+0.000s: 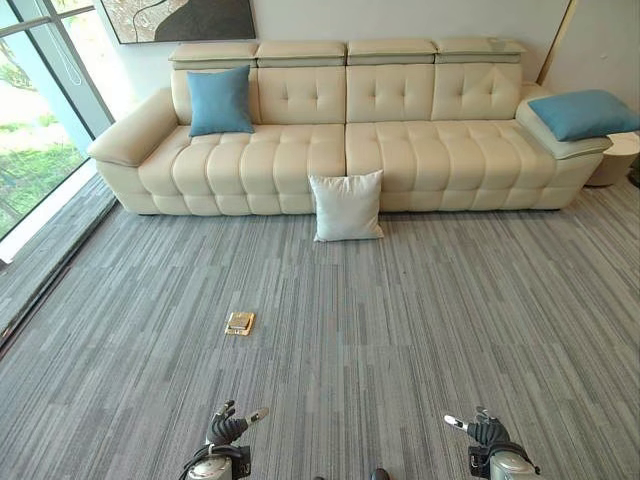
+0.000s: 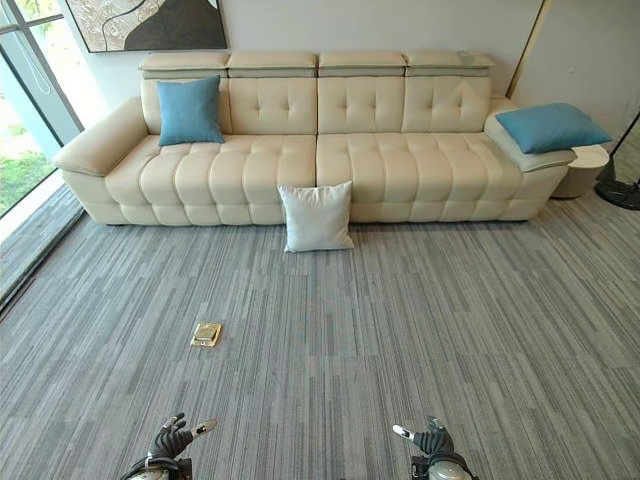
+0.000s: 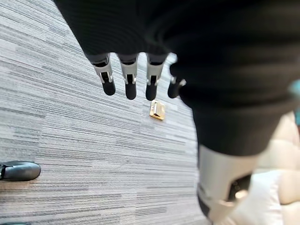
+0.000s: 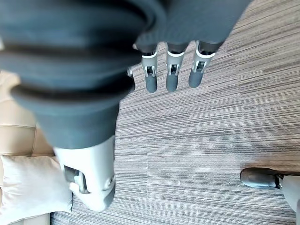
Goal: Pick up all the scattered cushions and arrange them neatly on the sofa.
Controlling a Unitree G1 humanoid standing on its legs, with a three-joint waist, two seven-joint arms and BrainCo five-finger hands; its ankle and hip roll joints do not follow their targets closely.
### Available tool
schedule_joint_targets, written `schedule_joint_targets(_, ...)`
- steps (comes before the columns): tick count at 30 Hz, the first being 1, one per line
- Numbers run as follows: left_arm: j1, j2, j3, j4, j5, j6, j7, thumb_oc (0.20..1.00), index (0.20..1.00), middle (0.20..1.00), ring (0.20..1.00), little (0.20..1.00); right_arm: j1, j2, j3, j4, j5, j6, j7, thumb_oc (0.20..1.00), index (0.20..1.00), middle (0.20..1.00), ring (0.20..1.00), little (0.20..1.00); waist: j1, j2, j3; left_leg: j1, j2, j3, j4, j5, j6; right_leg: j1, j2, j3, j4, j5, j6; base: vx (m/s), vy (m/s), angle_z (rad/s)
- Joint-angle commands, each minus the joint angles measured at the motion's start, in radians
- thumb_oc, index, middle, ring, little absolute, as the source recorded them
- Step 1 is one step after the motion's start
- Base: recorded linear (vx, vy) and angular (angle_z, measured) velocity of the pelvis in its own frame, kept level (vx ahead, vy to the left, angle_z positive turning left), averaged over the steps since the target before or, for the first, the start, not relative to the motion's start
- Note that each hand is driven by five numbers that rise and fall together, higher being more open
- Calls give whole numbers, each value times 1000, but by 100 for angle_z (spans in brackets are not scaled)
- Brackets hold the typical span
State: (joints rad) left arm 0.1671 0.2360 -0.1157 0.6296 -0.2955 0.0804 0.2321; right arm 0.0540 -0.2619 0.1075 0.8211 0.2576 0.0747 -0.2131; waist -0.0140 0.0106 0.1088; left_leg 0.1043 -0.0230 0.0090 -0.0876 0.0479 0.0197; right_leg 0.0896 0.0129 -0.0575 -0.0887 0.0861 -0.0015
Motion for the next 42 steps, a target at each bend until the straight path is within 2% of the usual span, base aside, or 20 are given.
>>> schedule_joint_targets(1,-42,29,5,-36,23,-17,-6,1000,1000,1000,1000,1000,-41,-25,0,-36,16,-16,8,1000,1000,1000,1000,1000,17,-13,43,14,-21,27,0,-90,-19,39,-25,-28,1,-139,60,38,38,1)
schedule_joint_targets(10,-60,41,12,-37,27,-25,14,1000,1000,1000,1000,1000,-55,-41,-10,-79,-9,-19,-7,1000,1000,1000,1000,1000,17,-13,88,-23,-34,13,0,-87,3,12,-38,-46,1,-139,60,38,67,4)
schedule_joint_targets(13,-75,43,12,-22,15,-27,18,1000,1000,1000,1000,1000,-64,-46,-18,-80,-10,-21,-17,1000,1000,1000,1000,1000,18,-10,99,-32,-37,8,0,-88,18,-37,-46,-47,88,-170,56,45,121,10)
schedule_joint_targets(15,-86,50,5,-26,20,-29,20,1000,1000,1000,1000,1000,-71,-45,-21,-73,-9,-23,-20,1000,1000,1000,1000,1000,14,-5,110,-33,-43,0,0,-90,31,-91,-49,-40,196,-192,63,80,175,8)
schedule_joint_targets(16,-89,54,12,-36,22,-28,23,1000,1000,1000,1000,1000,-66,-44,-23,-70,-14,-22,-16,1000,1000,1000,1000,1000,11,-3,119,-18,-50,-3,0,-102,48,-169,-65,-41,368,-190,77,83,156,-6)
schedule_joint_targets(17,-89,54,12,-36,22,-28,23,1000,1000,1000,1000,1000,-66,-44,-23,-70,-14,-22,-16,1000,1000,1000,1000,1000,11,-4,119,-19,-51,-2,0,-102,48,-170,-65,-40,370,-191,77,79,166,-16)
schedule_joint_targets(19,-90,59,25,-55,19,-27,33,1000,1000,1000,1000,1000,-66,-48,-15,-76,-29,-22,-20,1000,1000,1000,1000,1000,13,1,141,4,-54,14,0,-117,60,-264,-81,-44,544,-140,91,86,82,-13)
schedule_joint_targets(22,-93,56,27,-53,16,-33,36,1000,1000,1000,1000,1000,-68,-46,-18,-63,-26,-21,-17,1000,1000,1000,1000,1000,16,3,142,24,-47,16,0,-129,48,-314,-59,-49,502,-141,89,135,-26,-29)
schedule_joint_targets(24,-97,56,29,-49,14,-32,33,1000,1000,1000,1000,1000,-73,-50,-23,-58,-26,-20,-22,1000,1000,1000,1000,1000,17,2,147,50,-44,20,0,-142,37,-324,-39,-77,354,-109,91,222,-125,-2)
schedule_joint_targets(25,-103,54,40,-40,12,-31,31,1000,1000,1000,1000,1000,-71,-50,-27,-51,-28,-18,-25,1000,1000,1000,1000,1000,12,-2,148,86,-45,18,0,-160,24,-319,-22,-94,166,-48,110,374,-198,2)
schedule_joint_targets(26,-103,56,43,-46,14,-29,29,1000,1000,1000,1000,1000,-64,-54,-33,-54,-31,-13,-26,1000,1000,1000,1000,1000,7,-4,144,97,-45,15,0,-167,16,-320,-20,-92,120,-36,118,312,-162,1)
schedule_joint_targets(29,-86,43,35,-35,20,-27,14,1000,1000,1000,1000,1000,-41,-51,-35,-49,-31,-11,-17,1000,1000,1000,1000,1000,-2,4,117,136,-29,4,0,-176,3,-267,-8,-93,105,-46,93,430,-184,15)
schedule_joint_targets(30,-85,37,34,-21,16,-27,14,1000,1000,1000,1000,1000,-37,-54,-34,-43,-33,-13,-17,1000,1000,1000,1000,1000,-4,11,104,145,-22,2,0,-155,-4,-251,4,-86,107,-47,81,555,-255,37)
schedule_joint_targets(32,-81,21,33,2,4,-28,1,1000,1000,1000,1000,1000,-28,-66,-43,-36,-20,-16,-11,1000,1000,1000,1000,1000,-12,21,82,100,-3,18,166,-95,-44,-183,13,-98,67,-72,53,454,-243,29)
schedule_joint_targets(34,-81,20,30,-3,1,-27,-1,1000,1000,1000,1000,1000,-28,-69,-46,-33,-16,-17,-9,1000,1000,1000,1000,1000,-11,20,87,66,-6,25,238,-78,-61,-158,11,-104,56,-79,47,215,-167,40)
schedule_joint_targets(35,-88,16,25,-4,-13,-31,2,1000,1000,1000,1000,1000,-33,-77,-45,-23,-7,-20,-13,1000,1000,1000,1000,1000,-4,15,104,-1,-14,27,391,-37,-85,-112,9,-104,42,-96,26,287,-240,33)
schedule_joint_targets(36,-90,16,24,-8,-20,-32,4,1000,1000,1000,1000,1000,-34,-82,-47,-23,-7,-19,-13,1000,1000,1000,1000,1000,-1,13,114,-33,-15,28,458,-24,-93,-97,8,-106,42,-107,17,290,-245,17)
schedule_joint_targets(38,-92,14,23,-6,-28,-33,5,1000,1000,1000,1000,1000,-37,-85,-48,-22,-4,-20,-16,1000,1000,1000,1000,1000,-1,10,118,-58,-3,42,501,-18,-93,-84,6,-112,44,-119,9,173,-130,-10)
schedule_joint_targets(39,-98,13,20,3,-26,-32,4,1000,1000,1000,1000,1000,-41,-84,-51,-5,3,-18,-19,1000,1000,1000,1000,1000,0,-1,124,-94,17,78,483,-33,-74,-56,-9,-118,37,-129,4,202,-125,-18)
schedule_joint_targets(42,-89,16,17,3,-19,-25,3,1000,1000,1000,1000,1000,-37,-80,-53,-5,7,-15,-17,1000,1000,1000,1000,1000,5,-24,122,-152,9,92,380,-91,-45,-22,-31,-123,27,-137,13,245,-92,8)
